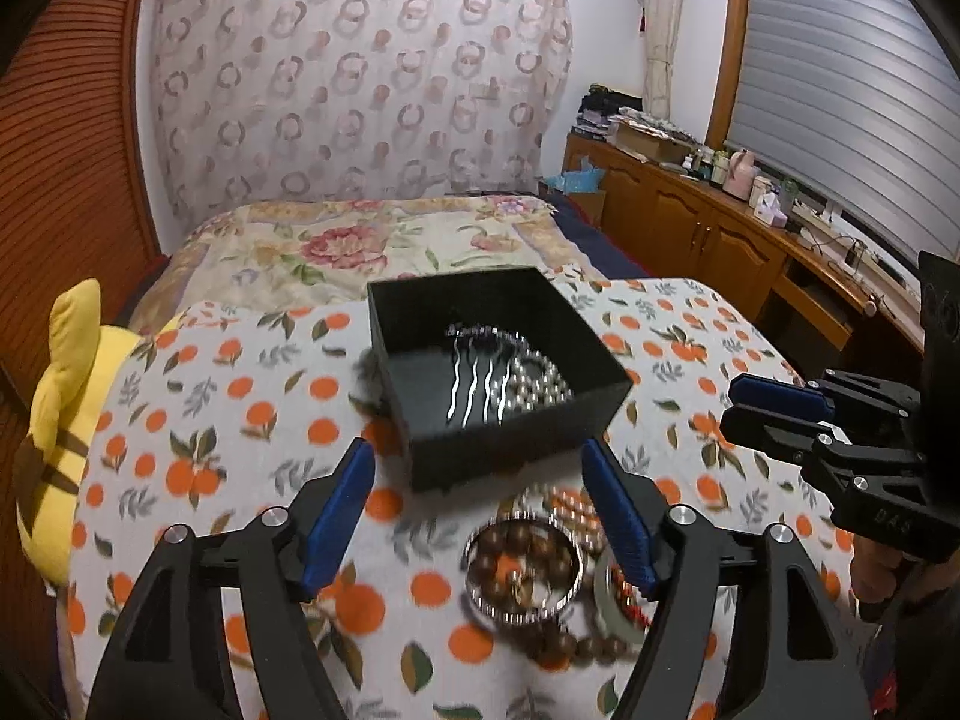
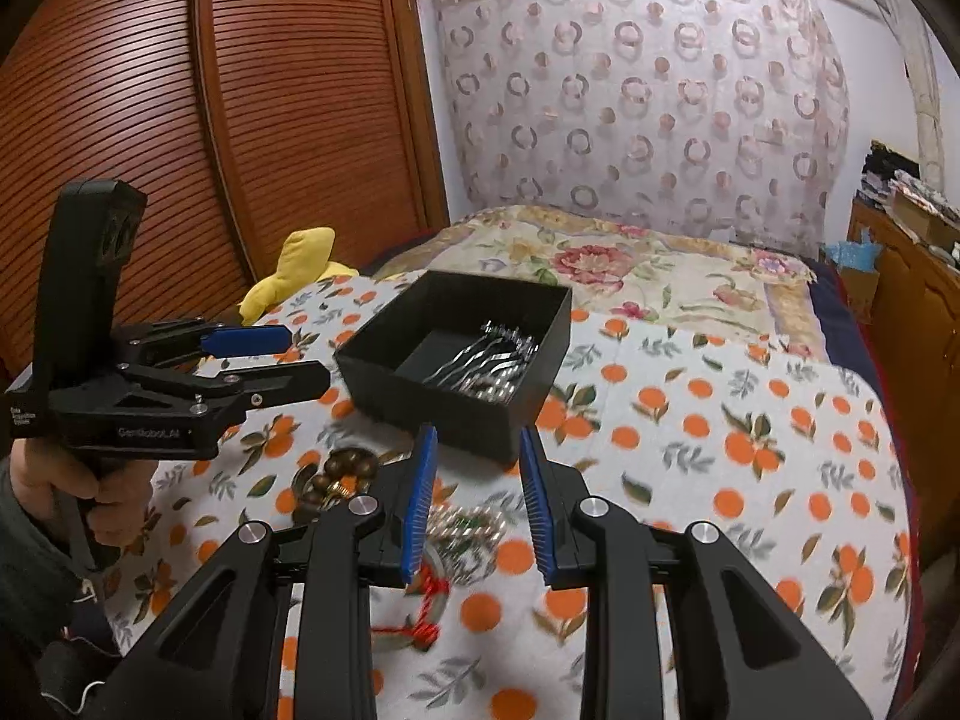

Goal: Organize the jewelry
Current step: 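Withdraw both open tools from the black box, then grasp the silver bangle with the left tool while the right grasps the red-string bracelet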

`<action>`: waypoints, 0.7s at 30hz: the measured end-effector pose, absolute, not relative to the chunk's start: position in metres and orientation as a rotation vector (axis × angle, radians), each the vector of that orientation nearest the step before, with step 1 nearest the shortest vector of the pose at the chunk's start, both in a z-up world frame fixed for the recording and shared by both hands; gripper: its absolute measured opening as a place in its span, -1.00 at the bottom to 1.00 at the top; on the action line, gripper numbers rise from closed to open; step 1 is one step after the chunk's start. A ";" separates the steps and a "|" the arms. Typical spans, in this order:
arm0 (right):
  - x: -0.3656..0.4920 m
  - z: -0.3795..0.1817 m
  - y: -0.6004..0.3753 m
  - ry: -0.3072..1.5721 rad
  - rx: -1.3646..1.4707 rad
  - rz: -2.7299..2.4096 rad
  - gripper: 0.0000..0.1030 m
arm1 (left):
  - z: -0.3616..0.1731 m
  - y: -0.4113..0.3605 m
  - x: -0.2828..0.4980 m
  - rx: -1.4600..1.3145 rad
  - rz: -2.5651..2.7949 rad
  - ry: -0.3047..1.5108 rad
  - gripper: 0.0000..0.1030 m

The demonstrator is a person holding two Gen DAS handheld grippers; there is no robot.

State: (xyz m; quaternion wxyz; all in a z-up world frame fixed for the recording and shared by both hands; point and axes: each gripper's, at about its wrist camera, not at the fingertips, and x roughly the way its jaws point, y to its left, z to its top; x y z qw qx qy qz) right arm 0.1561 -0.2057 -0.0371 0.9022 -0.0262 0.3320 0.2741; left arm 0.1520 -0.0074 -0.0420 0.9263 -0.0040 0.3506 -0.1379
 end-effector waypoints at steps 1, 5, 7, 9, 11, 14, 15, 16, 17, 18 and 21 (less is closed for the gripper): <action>0.152 -0.039 -0.205 0.691 -0.052 0.562 -0.41 | -0.044 -0.007 0.149 -0.010 -0.281 0.722 0.40; 0.137 -0.048 -0.207 0.709 -0.029 0.547 -0.14 | -0.053 -0.004 0.138 -0.011 -0.275 0.735 0.55; 0.130 -0.053 -0.208 0.720 -0.020 0.539 -0.12 | -0.060 -0.002 0.135 -0.014 -0.273 0.753 0.57; 0.121 -0.059 -0.210 0.736 -0.007 0.534 -0.12 | -0.065 -0.001 0.134 -0.020 -0.267 0.768 0.57; 0.114 -0.063 -0.211 0.748 -0.006 0.522 -0.08 | -0.070 -0.001 0.134 -0.029 -0.270 0.787 0.57; 0.102 -0.065 -0.213 0.754 -0.001 0.514 0.04 | -0.077 -0.005 0.135 -0.032 -0.276 0.814 0.57; 0.097 -0.066 -0.214 0.756 0.002 0.511 0.06 | -0.080 -0.007 0.136 -0.033 -0.278 0.825 0.57; 0.095 -0.067 -0.216 0.758 0.004 0.509 0.06 | -0.082 -0.009 0.137 -0.036 -0.279 0.833 0.57; 0.091 -0.068 -0.217 0.762 0.004 0.507 0.07 | -0.084 -0.011 0.138 -0.038 -0.281 0.844 0.57; 0.087 -0.070 -0.217 0.766 0.002 0.506 0.07 | -0.086 -0.013 0.139 -0.037 -0.282 0.851 0.57; 0.079 -0.074 -0.218 0.774 -0.012 0.498 0.07 | -0.090 -0.020 0.141 -0.030 -0.285 0.872 0.57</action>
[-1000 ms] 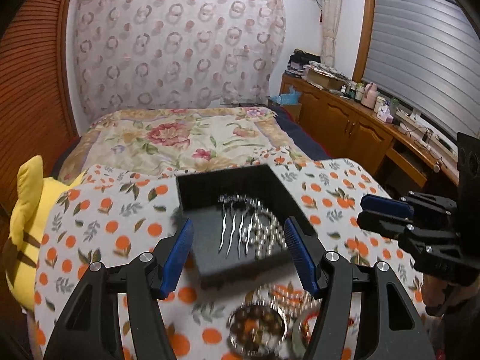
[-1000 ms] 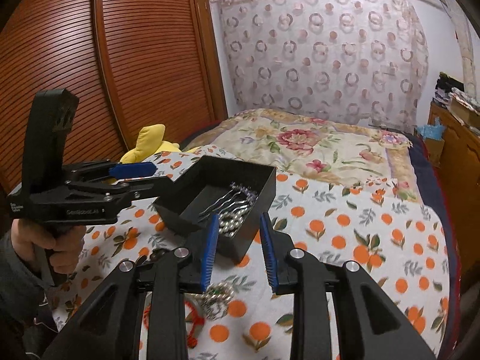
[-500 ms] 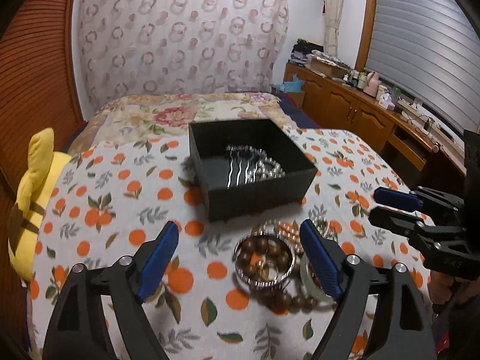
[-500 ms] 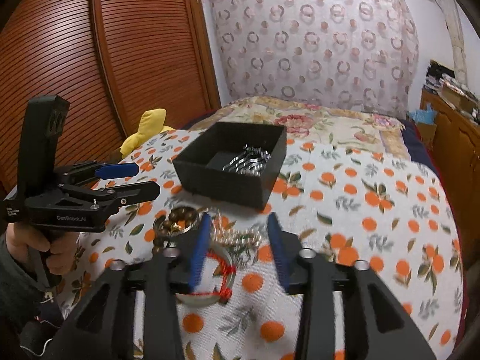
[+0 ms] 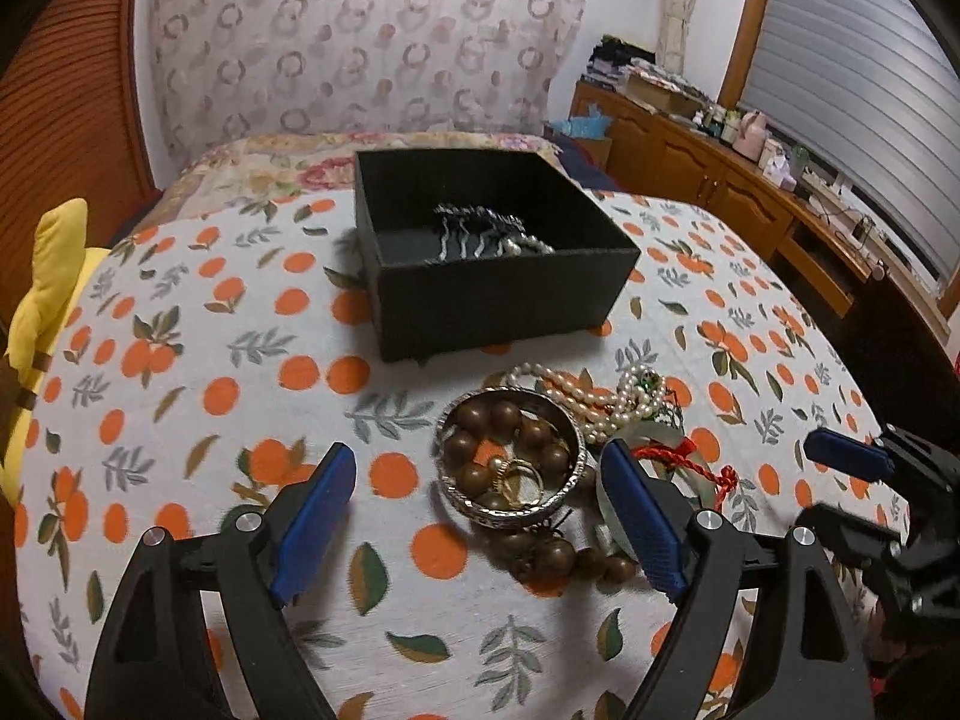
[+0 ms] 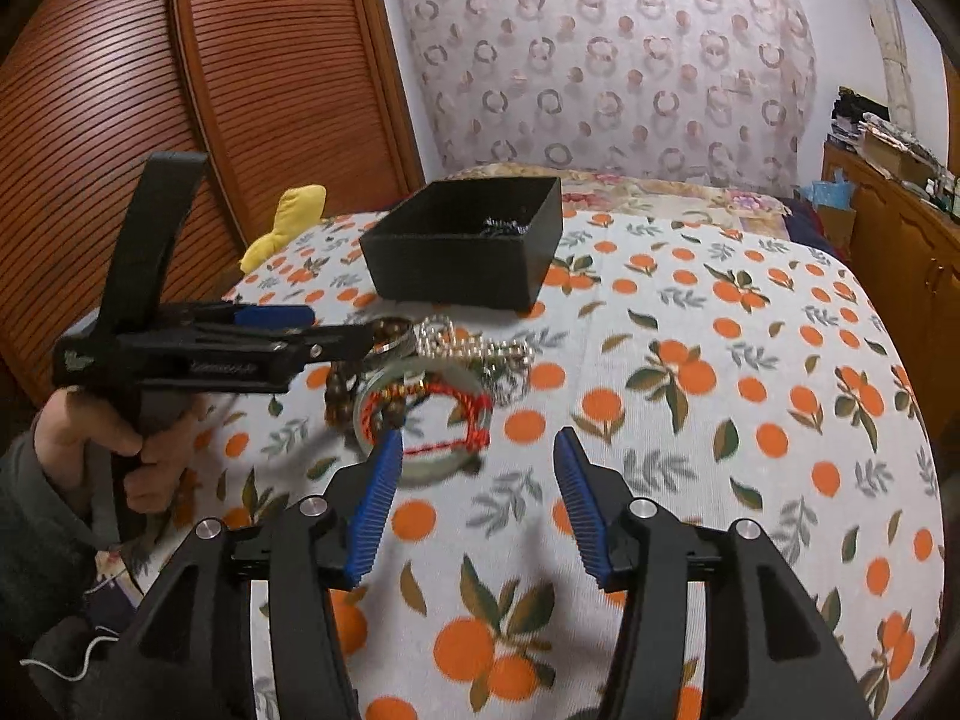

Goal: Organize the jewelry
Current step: 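Grasp the silver bangle with the left tool while the right grasps the red-string bracelet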

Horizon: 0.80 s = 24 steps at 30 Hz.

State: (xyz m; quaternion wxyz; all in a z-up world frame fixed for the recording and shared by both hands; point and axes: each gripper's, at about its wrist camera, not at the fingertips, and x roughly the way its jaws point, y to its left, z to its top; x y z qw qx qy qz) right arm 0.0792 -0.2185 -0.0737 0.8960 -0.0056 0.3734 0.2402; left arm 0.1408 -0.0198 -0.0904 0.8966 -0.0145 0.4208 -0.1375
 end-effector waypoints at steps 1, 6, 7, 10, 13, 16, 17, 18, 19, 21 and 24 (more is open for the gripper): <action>0.078 -0.075 -0.219 0.775 -0.013 0.496 0.07 | -0.092 -0.022 0.141 -0.029 -0.287 0.875 0.57; 0.073 -0.083 -0.219 0.787 -0.012 0.490 0.08 | -0.094 -0.029 0.145 -0.021 -0.281 0.889 0.56; 0.073 -0.084 -0.218 0.789 -0.016 0.490 0.08 | -0.094 -0.030 0.146 -0.017 -0.280 0.890 0.56; 0.071 -0.090 -0.215 0.797 -0.030 0.489 0.08 | -0.094 -0.033 0.147 -0.005 -0.280 0.888 0.52; 0.070 -0.090 -0.213 0.792 -0.037 0.490 0.08 | -0.093 -0.033 0.147 -0.015 -0.294 0.888 0.43; 0.071 -0.091 -0.214 0.797 -0.030 0.492 0.08 | -0.091 -0.033 0.146 -0.023 -0.298 0.882 0.27; 0.071 -0.091 -0.214 0.798 -0.028 0.493 0.08 | -0.090 -0.033 0.146 -0.021 -0.291 0.881 0.24; 0.072 -0.091 -0.214 0.797 -0.026 0.493 0.08 | -0.089 -0.031 0.146 -0.025 -0.289 0.879 0.23; 0.072 -0.091 -0.214 0.798 -0.027 0.494 0.08 | -0.089 -0.029 0.146 -0.033 -0.291 0.877 0.23; 0.072 -0.091 -0.214 0.797 -0.028 0.495 0.08 | -0.089 -0.027 0.147 -0.030 -0.286 0.885 0.23; 0.071 -0.091 -0.214 0.797 -0.028 0.494 0.08 | -0.093 -0.028 0.150 -0.022 -0.291 0.909 0.23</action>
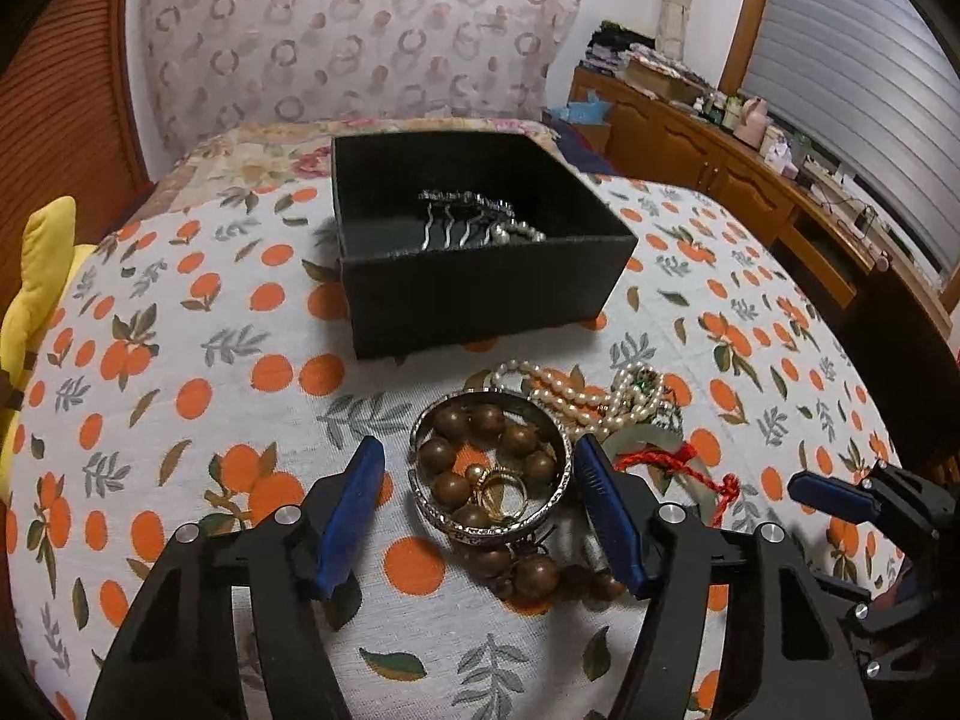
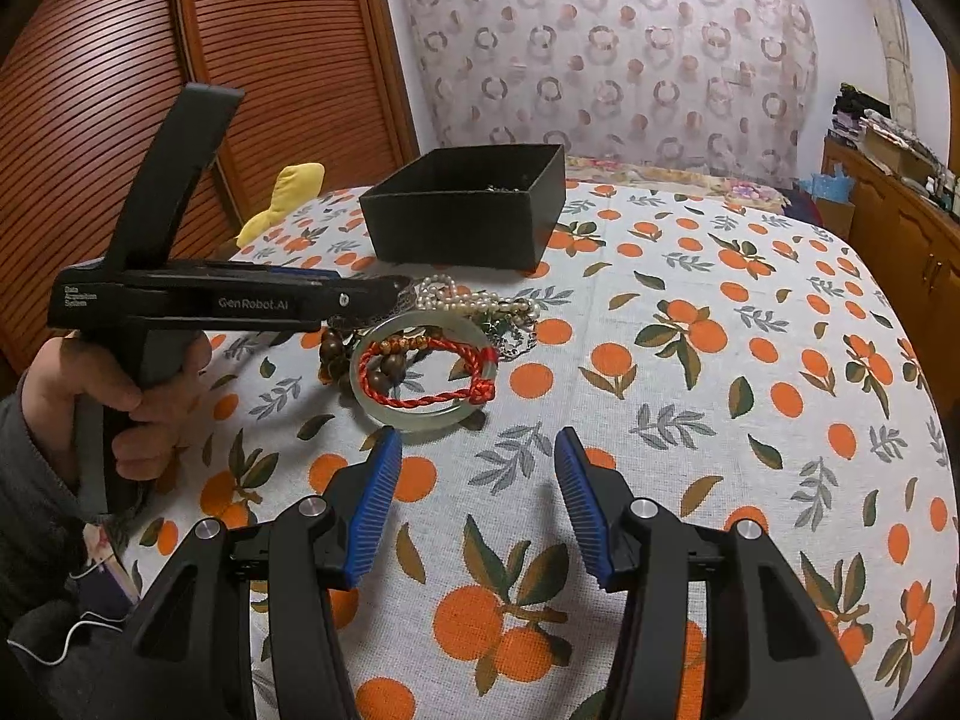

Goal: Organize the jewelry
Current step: 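Grasp the silver bangle with the left tool while the right grasps the red-string bracelet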

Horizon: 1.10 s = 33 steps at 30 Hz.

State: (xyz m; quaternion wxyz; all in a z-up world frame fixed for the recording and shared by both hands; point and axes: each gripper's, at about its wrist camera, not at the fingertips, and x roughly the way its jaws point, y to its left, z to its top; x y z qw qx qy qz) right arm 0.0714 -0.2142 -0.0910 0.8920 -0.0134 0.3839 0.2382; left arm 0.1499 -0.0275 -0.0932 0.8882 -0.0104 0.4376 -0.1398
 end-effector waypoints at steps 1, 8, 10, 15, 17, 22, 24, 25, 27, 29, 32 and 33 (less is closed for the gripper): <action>0.071 -0.091 -0.214 0.796 -0.028 0.495 0.08 | -0.094 -0.028 0.151 -0.020 -0.292 0.912 0.23; 0.072 -0.091 -0.214 0.797 -0.032 0.495 0.08 | -0.097 -0.033 0.155 -0.025 -0.304 0.919 0.06; 0.072 -0.091 -0.213 0.798 -0.043 0.496 0.08 | -0.096 -0.032 0.152 -0.016 -0.301 0.906 0.05; 0.077 -0.088 -0.207 0.796 -0.056 0.503 0.26 | -0.085 -0.024 0.139 -0.029 -0.295 0.858 0.05; 0.080 -0.086 -0.205 0.796 -0.067 0.506 0.26 | -0.077 -0.021 0.132 -0.035 -0.292 0.828 0.05; 0.091 -0.086 -0.192 0.820 -0.100 0.541 0.39 | -0.063 -0.014 0.120 -0.053 -0.289 0.784 0.05; 0.097 -0.088 -0.188 0.832 -0.111 0.549 0.39 | -0.061 -0.012 0.116 -0.066 -0.289 0.775 0.05; 0.099 -0.088 -0.186 0.835 -0.113 0.554 0.39 | -0.061 -0.011 0.114 -0.068 -0.289 0.773 0.05; 0.102 -0.089 -0.185 0.841 -0.102 0.572 0.39 | -0.061 -0.009 0.112 -0.072 -0.289 0.769 0.05; 0.103 -0.089 -0.186 0.848 -0.093 0.591 0.38 | -0.062 -0.007 0.109 -0.078 -0.290 0.768 0.05; 0.108 -0.088 -0.194 0.850 -0.059 0.575 0.21 | -0.063 -0.006 0.107 -0.086 -0.295 0.768 0.05; 0.110 -0.088 -0.197 0.854 -0.045 0.575 0.08 | -0.064 -0.006 0.106 -0.089 -0.297 0.768 0.05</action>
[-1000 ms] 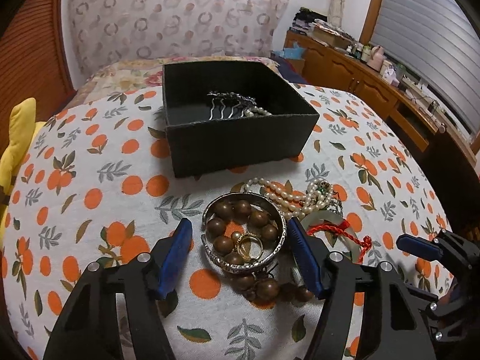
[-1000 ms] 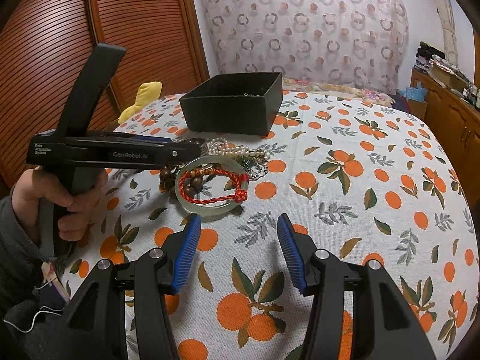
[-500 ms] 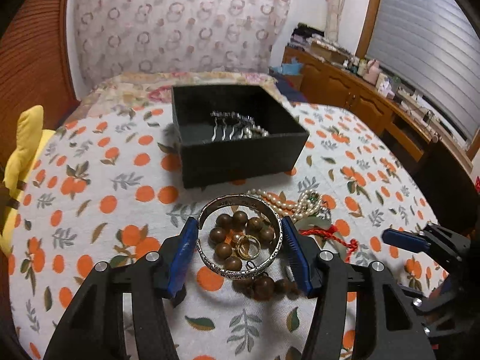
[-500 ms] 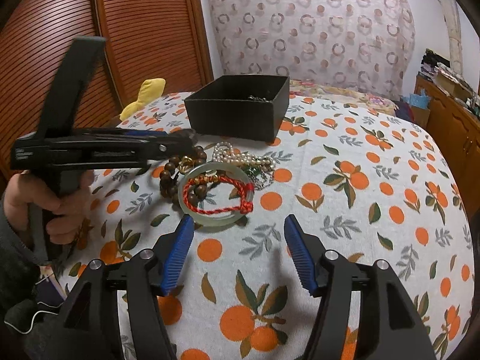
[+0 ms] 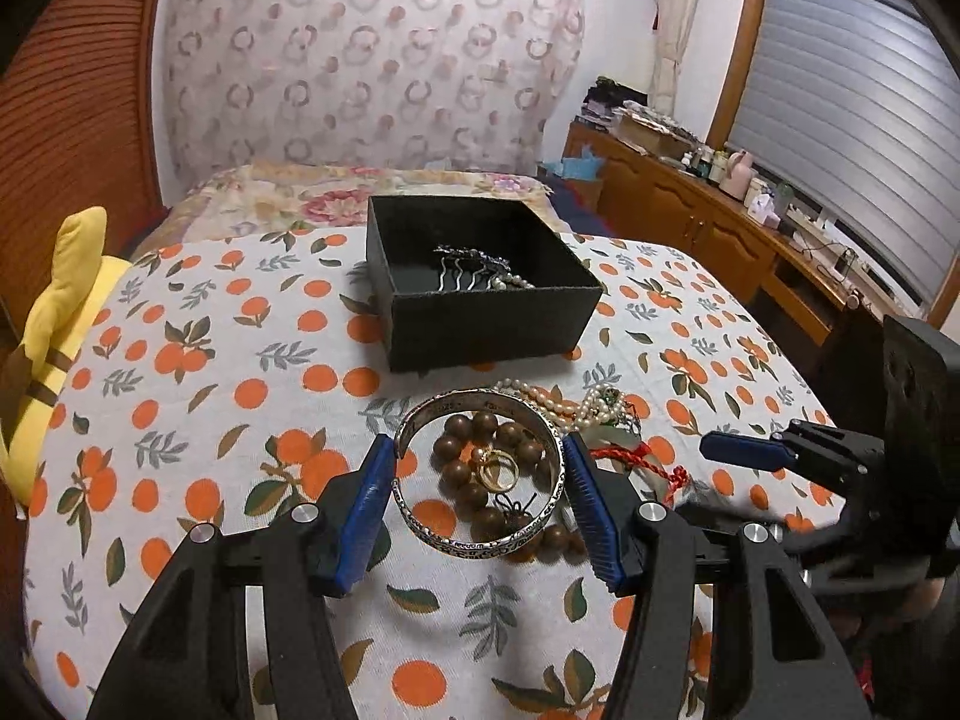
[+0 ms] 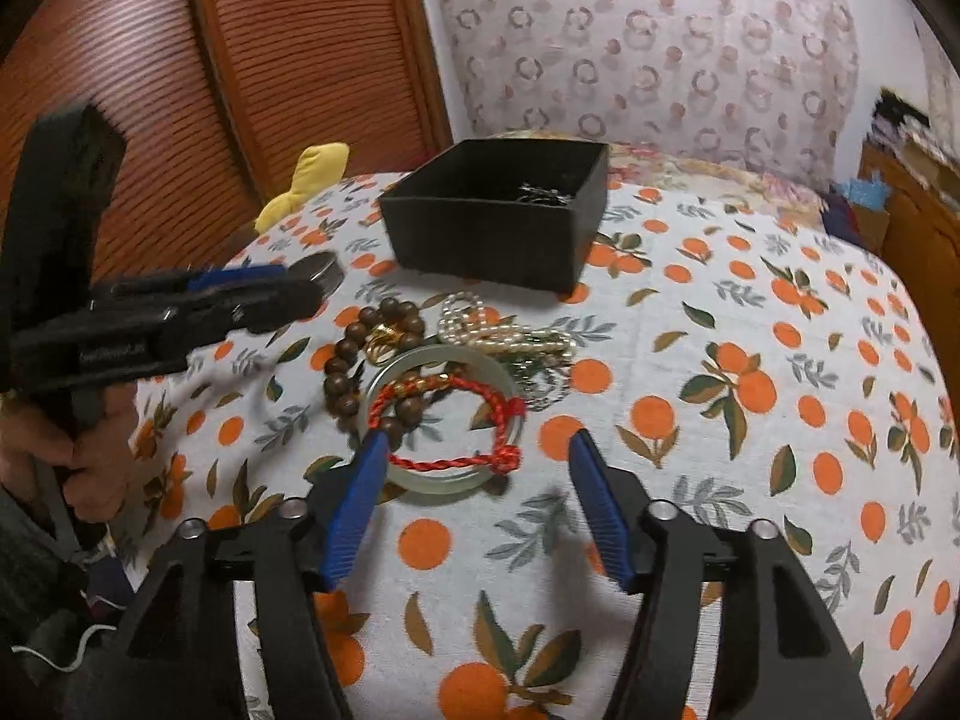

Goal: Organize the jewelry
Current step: 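Grasp the silver bangle with the left tool while the right grasps the red-string bracelet, then carry the silver bangle and red bracelet into the box and open both tools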

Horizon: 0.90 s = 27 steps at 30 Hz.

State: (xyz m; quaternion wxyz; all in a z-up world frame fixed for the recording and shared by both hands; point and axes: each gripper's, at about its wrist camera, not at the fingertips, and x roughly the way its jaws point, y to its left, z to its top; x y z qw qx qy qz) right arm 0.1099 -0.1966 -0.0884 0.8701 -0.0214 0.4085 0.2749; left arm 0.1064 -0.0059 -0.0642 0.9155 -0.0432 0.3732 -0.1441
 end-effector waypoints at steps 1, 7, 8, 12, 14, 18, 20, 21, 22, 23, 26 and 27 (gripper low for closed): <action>0.112 -0.089 -0.198 0.858 -0.035 0.571 0.04 | -0.065 -0.006 0.106 -0.090 -0.298 0.768 0.05; 0.124 -0.099 -0.202 0.909 0.011 0.566 -0.27 | -0.067 -0.009 0.103 -0.085 -0.301 0.765 0.05; 0.124 -0.101 -0.202 0.920 0.011 0.569 -0.32 | -0.067 -0.010 0.102 -0.083 -0.300 0.764 0.05; 0.122 -0.103 -0.201 0.929 0.026 0.586 -0.75 | -0.067 -0.010 0.102 -0.084 -0.299 0.764 0.05; 0.120 -0.100 -0.202 0.917 0.016 0.584 -0.84 | -0.067 -0.010 0.102 -0.086 -0.298 0.763 0.05; 0.117 -0.089 -0.203 0.882 0.001 0.581 -0.85 | -0.067 -0.009 0.103 -0.090 -0.295 0.760 0.05; 0.116 -0.081 -0.203 0.854 -0.009 0.583 -0.85 | -0.067 -0.008 0.102 -0.089 -0.294 0.759 0.05; 0.116 -0.077 -0.203 0.843 -0.011 0.588 -0.85 | -0.066 -0.007 0.102 -0.089 -0.294 0.758 0.05; 0.115 -0.073 -0.203 0.832 -0.014 0.593 -0.85 | -0.066 -0.006 0.102 -0.089 -0.294 0.757 0.05; 0.114 -0.067 -0.202 0.815 -0.020 0.596 -0.85 | -0.065 -0.006 0.102 -0.088 -0.294 0.754 0.05; 0.114 -0.054 -0.201 0.785 -0.027 0.601 -0.85 | -0.061 -0.005 0.101 -0.087 -0.292 0.746 0.05; 0.115 -0.050 -0.201 0.775 -0.027 0.603 -0.85 | -0.060 -0.004 0.101 -0.088 -0.292 0.742 0.05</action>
